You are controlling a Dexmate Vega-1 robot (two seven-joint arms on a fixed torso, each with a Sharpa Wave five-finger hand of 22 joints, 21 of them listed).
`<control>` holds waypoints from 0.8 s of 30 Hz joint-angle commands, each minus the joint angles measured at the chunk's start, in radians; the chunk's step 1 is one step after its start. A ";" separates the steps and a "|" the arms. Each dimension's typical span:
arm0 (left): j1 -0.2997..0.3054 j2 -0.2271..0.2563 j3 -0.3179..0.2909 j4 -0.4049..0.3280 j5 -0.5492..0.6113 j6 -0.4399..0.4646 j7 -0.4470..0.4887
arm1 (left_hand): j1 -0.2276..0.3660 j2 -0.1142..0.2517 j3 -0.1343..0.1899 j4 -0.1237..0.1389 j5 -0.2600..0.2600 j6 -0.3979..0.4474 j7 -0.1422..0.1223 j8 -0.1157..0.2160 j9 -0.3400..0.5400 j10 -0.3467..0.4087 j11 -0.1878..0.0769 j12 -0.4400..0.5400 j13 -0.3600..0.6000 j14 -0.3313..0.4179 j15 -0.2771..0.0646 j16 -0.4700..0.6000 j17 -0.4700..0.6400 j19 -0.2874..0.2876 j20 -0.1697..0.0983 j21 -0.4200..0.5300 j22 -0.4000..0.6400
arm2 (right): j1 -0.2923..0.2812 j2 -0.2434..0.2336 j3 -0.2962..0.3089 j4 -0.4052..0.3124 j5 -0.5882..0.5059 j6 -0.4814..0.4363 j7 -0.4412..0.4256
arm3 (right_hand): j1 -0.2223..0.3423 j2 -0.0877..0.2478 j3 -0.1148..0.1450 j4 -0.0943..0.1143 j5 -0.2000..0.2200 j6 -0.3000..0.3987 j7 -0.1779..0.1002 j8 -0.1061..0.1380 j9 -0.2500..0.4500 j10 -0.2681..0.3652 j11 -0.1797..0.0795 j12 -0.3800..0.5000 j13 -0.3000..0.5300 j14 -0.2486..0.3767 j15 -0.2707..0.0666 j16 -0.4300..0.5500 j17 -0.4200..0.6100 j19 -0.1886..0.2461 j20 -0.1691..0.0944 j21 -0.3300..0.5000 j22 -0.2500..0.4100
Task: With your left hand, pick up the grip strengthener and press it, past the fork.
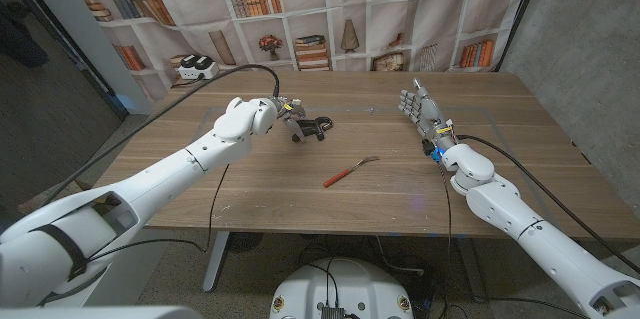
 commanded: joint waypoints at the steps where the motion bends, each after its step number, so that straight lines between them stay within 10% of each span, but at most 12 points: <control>1: -0.001 -0.018 0.000 0.047 -0.019 -0.019 0.015 | 0.009 0.006 -0.003 0.004 -0.001 -0.005 0.002 -0.002 0.005 -0.004 -0.001 -0.001 0.003 -0.002 -0.021 0.001 0.005 0.000 0.000 0.002 0.004 | -0.001 -0.003 0.000 -0.002 0.001 -0.015 -0.007 | 0.004 0.009 0.000 -0.001 -0.003 0.004 -0.005 -0.002 0.005 0.010 -0.005 -0.001 0.001 0.011 0.002 -0.001 0.005 0.008 0.001 0.004 0.005; 24: -0.019 -0.057 0.023 0.122 -0.051 -0.046 0.029 | 0.028 0.009 -0.005 -0.002 -0.002 0.019 0.012 0.008 0.006 0.026 0.001 0.014 0.004 0.023 0.002 0.014 0.002 0.039 0.025 0.015 0.003 | -0.003 -0.001 -0.001 -0.004 0.000 -0.019 -0.013 | 0.004 0.009 -0.002 -0.003 -0.003 0.002 -0.005 -0.003 0.005 0.010 -0.006 -0.002 0.001 0.012 0.001 -0.003 0.005 0.008 0.002 0.003 0.005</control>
